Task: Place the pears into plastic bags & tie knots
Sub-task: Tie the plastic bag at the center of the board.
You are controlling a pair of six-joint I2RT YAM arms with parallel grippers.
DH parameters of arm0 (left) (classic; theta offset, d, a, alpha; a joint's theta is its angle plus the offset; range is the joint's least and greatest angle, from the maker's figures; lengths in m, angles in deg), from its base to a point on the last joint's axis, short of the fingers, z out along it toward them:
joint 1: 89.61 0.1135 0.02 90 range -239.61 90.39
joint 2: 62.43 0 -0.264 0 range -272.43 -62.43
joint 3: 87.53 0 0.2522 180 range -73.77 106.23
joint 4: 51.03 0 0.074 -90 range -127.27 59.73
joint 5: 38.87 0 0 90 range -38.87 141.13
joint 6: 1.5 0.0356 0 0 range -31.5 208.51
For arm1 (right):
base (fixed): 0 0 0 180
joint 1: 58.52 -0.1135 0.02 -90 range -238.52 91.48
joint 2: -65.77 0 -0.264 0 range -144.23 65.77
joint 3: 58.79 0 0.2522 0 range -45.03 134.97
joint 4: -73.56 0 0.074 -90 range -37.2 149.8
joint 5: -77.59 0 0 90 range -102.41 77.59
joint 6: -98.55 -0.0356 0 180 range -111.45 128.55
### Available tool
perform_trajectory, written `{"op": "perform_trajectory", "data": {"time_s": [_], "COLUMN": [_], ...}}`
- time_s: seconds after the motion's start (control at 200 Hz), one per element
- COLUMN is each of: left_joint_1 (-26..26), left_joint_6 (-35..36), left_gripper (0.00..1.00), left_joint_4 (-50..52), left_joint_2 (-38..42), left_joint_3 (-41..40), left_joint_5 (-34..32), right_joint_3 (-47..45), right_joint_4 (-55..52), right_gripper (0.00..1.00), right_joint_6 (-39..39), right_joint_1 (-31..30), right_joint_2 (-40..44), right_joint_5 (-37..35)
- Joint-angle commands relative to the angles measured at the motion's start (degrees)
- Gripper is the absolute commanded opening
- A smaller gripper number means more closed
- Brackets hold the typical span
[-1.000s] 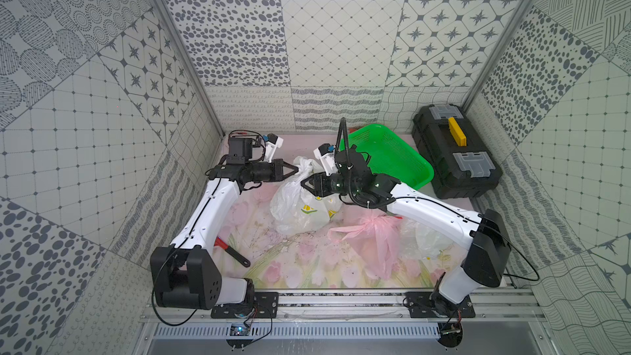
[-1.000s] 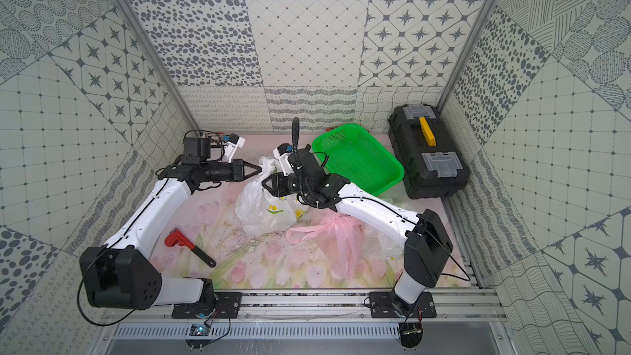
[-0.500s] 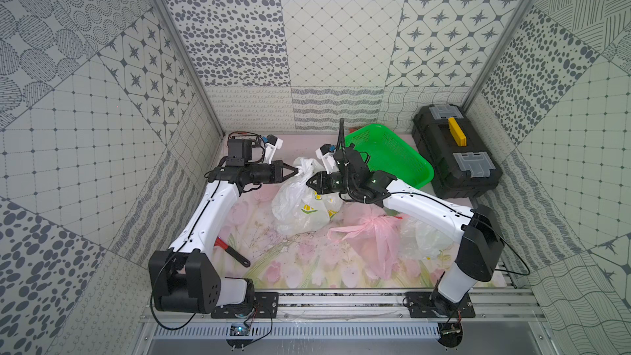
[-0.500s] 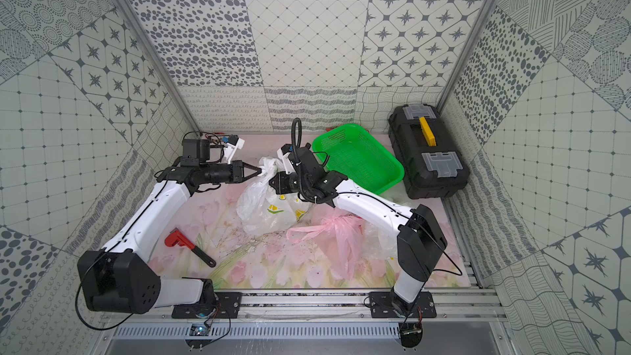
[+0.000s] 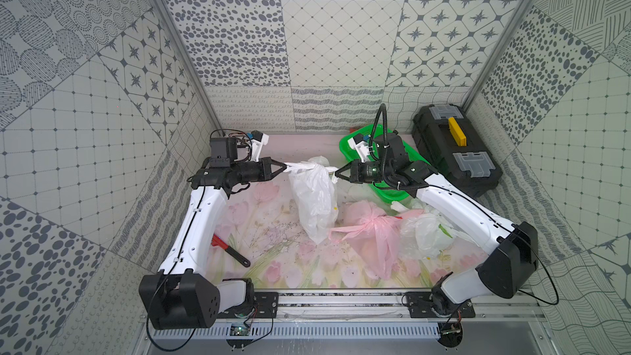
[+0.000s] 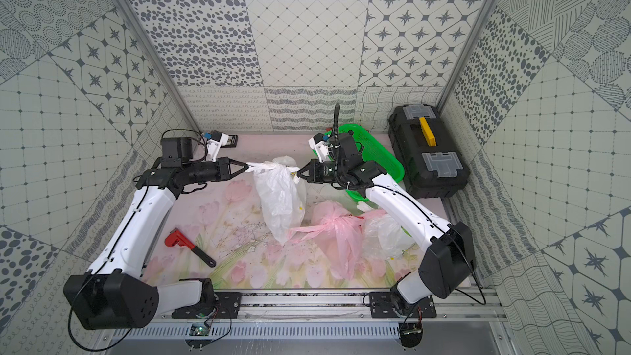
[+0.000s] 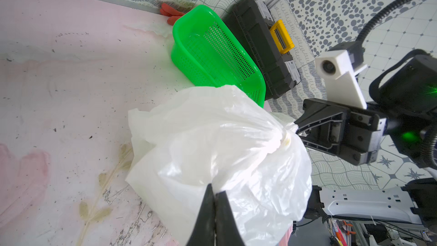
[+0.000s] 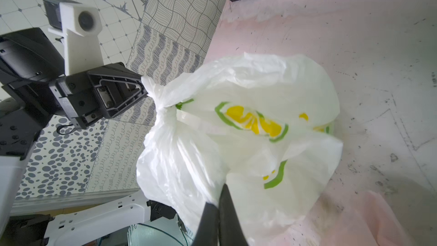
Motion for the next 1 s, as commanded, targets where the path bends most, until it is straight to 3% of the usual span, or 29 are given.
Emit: {"op": "perform_trajectory", "data": {"time_s": [0.0, 0.19, 0.26, 0.575, 0.835, 0.996], "left_joint_1": [1.8, 2.0, 2.7, 6.4, 6.9, 6.6], "left_joint_6": [-0.5, -2.5, -3.6, -3.6, -3.7, -5.9], "left_gripper": [0.0, 0.0, 0.0, 0.0, 0.0, 0.0], "left_joint_4": [0.0, -3.3, -4.2, -4.6, -5.2, -6.8], "left_joint_2": [0.7, 0.6, -0.2, -4.8, -5.8, -4.0], "left_joint_3": [-1.3, -8.0, -11.3, -16.7, -15.0, -12.6], "left_joint_5": [-7.4, -14.7, -17.6, -23.9, -22.8, -12.9], "right_joint_3": [5.5, 6.1, 4.0, -3.2, -1.1, 3.5], "right_joint_4": [-12.5, -21.8, -21.5, -18.7, -19.8, -18.2], "right_gripper": [0.0, 0.0, 0.0, 0.0, 0.0, 0.0], "right_joint_6": [7.7, 15.2, 15.0, 11.3, 12.9, 16.4], "right_joint_1": [0.9, 0.6, 1.7, 12.6, 12.3, 6.2], "right_joint_2": [-0.7, -3.9, -5.4, -8.8, -8.8, -8.3], "right_joint_5": [-7.9, -36.2, -41.4, -38.3, -38.4, -32.5]}}
